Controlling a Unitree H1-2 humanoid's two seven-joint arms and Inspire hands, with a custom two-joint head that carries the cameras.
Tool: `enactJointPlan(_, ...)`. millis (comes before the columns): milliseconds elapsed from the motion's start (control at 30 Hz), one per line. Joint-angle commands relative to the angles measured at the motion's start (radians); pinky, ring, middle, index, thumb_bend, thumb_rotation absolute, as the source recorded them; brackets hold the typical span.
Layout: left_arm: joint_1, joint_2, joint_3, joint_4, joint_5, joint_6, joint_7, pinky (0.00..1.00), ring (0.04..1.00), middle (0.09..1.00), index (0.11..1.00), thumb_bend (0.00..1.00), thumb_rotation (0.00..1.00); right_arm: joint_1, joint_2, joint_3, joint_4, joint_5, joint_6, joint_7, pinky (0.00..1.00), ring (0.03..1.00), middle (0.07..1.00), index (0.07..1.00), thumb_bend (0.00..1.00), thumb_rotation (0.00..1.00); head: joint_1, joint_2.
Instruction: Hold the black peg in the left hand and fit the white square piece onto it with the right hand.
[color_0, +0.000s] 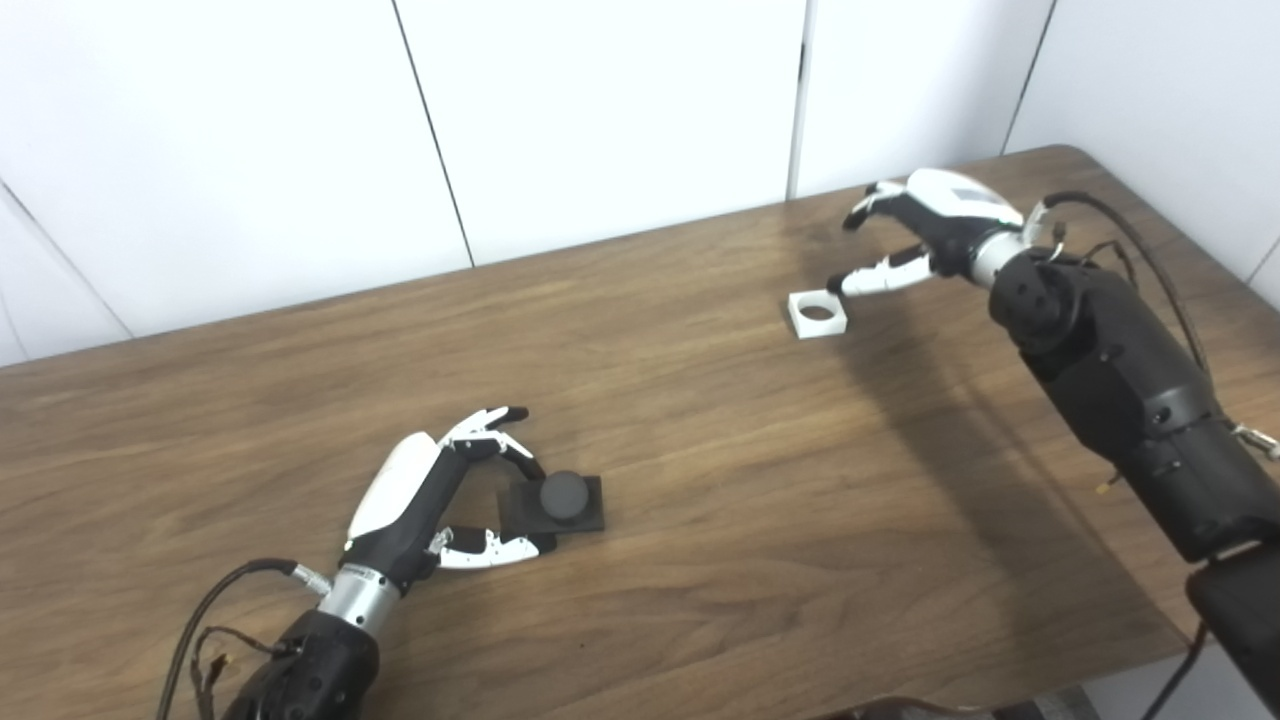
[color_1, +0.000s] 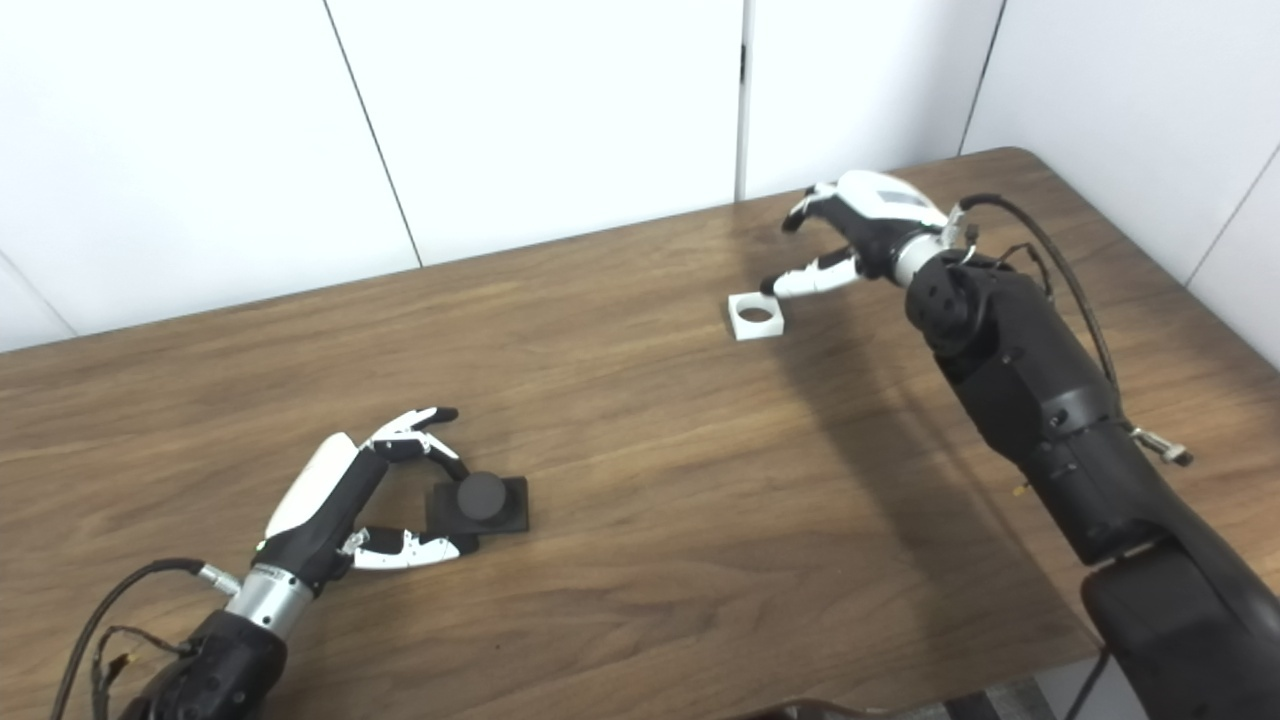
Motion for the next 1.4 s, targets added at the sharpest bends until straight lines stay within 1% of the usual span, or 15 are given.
enactJointPlan(0,0.037,0.012,-0.018,0.039,0.007,0.030,-0.051,0.84,0.933,0.890,0.489,0.52,0.08,-0.070,-0.033,0.000,-0.017,0.026,-0.016,0.032,0.87,0.973,0.987,0.813,0.83,0.53,0.000,0.001)
enactJointPlan(100,0.039,0.013,-0.017,0.039,0.005,0.030,-0.050,0.84,0.933,0.892,0.489,0.52,0.08,-0.074,-0.032,0.008,-0.017,0.049,0.003,0.076,0.94,0.997,0.999,0.833,0.91,0.50,0.003,0.002)
enactJointPlan(267,0.039,0.013,-0.018,0.044,0.011,0.025,-0.044,0.84,0.930,0.891,0.489,0.52,0.08,-0.078,-0.029,0.019,-0.013,0.065,0.012,0.114,0.95,1.000,1.000,0.840,0.99,0.49,0.009,0.005)
enactJointPlan(433,0.039,0.011,-0.019,0.047,0.012,0.029,-0.045,0.85,0.933,0.892,0.490,0.52,0.08,-0.076,-0.021,0.028,-0.014,0.077,0.015,0.133,0.99,1.000,1.000,0.841,1.00,0.51,0.009,0.005)
enactJointPlan(500,0.041,0.010,-0.018,0.046,0.010,0.028,-0.045,0.85,0.932,0.890,0.489,0.52,0.08,-0.074,-0.020,0.033,-0.020,0.076,0.018,0.135,0.98,1.000,1.000,0.841,1.00,0.52,0.013,0.009)
enactJointPlan(733,0.045,0.010,-0.018,0.037,0.016,0.035,-0.044,0.85,0.934,0.890,0.489,0.52,0.08,-0.065,-0.015,0.047,-0.027,0.074,0.016,0.127,0.97,0.993,1.000,0.841,1.00,0.45,0.023,0.017)
enactJointPlan(833,0.046,0.009,-0.018,0.035,0.017,0.033,-0.043,0.85,0.934,0.891,0.490,0.52,0.08,-0.061,-0.011,0.051,-0.018,0.070,0.012,0.116,0.97,0.992,1.000,0.838,0.99,0.42,0.026,0.017)
enactJointPlan(1000,0.048,0.009,-0.019,0.028,0.022,0.039,-0.044,0.84,0.929,0.890,0.490,0.52,0.09,-0.051,-0.003,0.055,0.001,0.062,0.001,0.077,0.99,0.986,0.987,0.819,0.91,0.34,0.031,0.020)
enactJointPlan(1167,0.053,0.007,-0.014,0.022,0.017,0.044,-0.046,0.83,0.929,0.889,0.489,0.52,0.08,-0.048,0.005,0.060,0.037,0.050,-0.032,0.018,0.94,0.955,0.962,0.779,0.87,0.29,0.033,0.022)
enactJointPlan(1367,0.059,0.010,-0.010,0.012,0.020,0.048,-0.048,0.83,0.932,0.889,0.489,0.52,0.08,-0.048,0.006,0.071,0.061,0.045,-0.045,-0.015,0.95,0.945,0.951,0.754,0.83,0.27,0.043,0.026)
